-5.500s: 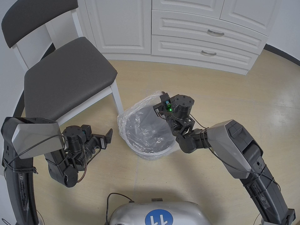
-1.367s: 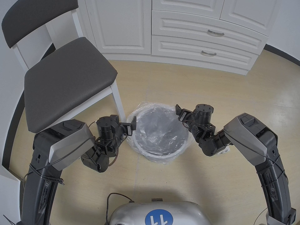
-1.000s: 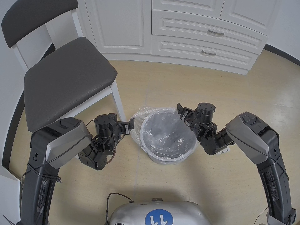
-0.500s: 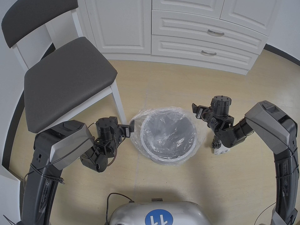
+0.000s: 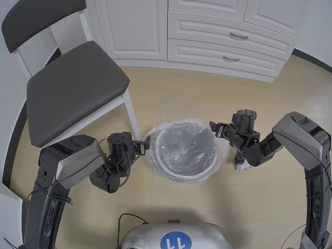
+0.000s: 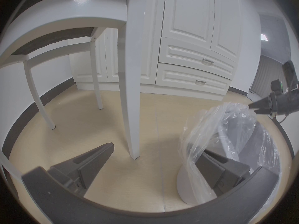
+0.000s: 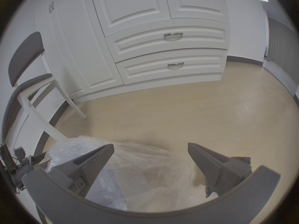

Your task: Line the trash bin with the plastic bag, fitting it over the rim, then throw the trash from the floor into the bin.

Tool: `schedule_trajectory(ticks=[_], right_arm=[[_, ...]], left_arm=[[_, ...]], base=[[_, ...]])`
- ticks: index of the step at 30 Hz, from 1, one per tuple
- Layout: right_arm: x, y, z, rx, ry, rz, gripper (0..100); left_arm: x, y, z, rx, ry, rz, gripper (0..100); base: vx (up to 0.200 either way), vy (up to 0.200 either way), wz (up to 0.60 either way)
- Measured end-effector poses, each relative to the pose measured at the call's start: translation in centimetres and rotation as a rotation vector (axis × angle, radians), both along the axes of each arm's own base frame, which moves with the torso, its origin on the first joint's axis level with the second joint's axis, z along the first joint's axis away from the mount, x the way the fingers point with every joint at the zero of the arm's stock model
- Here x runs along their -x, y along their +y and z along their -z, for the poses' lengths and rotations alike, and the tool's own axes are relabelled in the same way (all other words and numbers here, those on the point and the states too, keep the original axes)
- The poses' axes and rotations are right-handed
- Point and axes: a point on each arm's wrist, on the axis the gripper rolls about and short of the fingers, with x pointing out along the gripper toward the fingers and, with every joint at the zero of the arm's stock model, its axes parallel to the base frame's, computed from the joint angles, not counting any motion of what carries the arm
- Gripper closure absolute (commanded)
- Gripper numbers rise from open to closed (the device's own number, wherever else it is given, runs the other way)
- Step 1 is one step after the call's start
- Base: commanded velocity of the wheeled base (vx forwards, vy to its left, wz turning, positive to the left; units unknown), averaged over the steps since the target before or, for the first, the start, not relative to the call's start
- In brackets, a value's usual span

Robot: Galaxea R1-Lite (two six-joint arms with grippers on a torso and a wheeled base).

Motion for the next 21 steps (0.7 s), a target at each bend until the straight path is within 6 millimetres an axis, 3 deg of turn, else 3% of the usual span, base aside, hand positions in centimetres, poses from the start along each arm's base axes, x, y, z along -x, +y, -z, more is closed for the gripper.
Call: schedule_trajectory(ticks=[10, 21], right_arm=[[-0.1, 1.5, 1.7, -0.018, 0.016, -0.03, 0], [-1.6, 2.1, 1.3, -0.145, -0.021, -0.006, 0]], left_arm=[[0.1, -0.6, -0.6, 0.019, -0.042, 0.012, 0], [-0.1, -0.9, -1.1, 0.035, -0.076, 0.018, 0]], base=[[0.0, 0.0, 0.0], [0.0, 0.0, 0.0]])
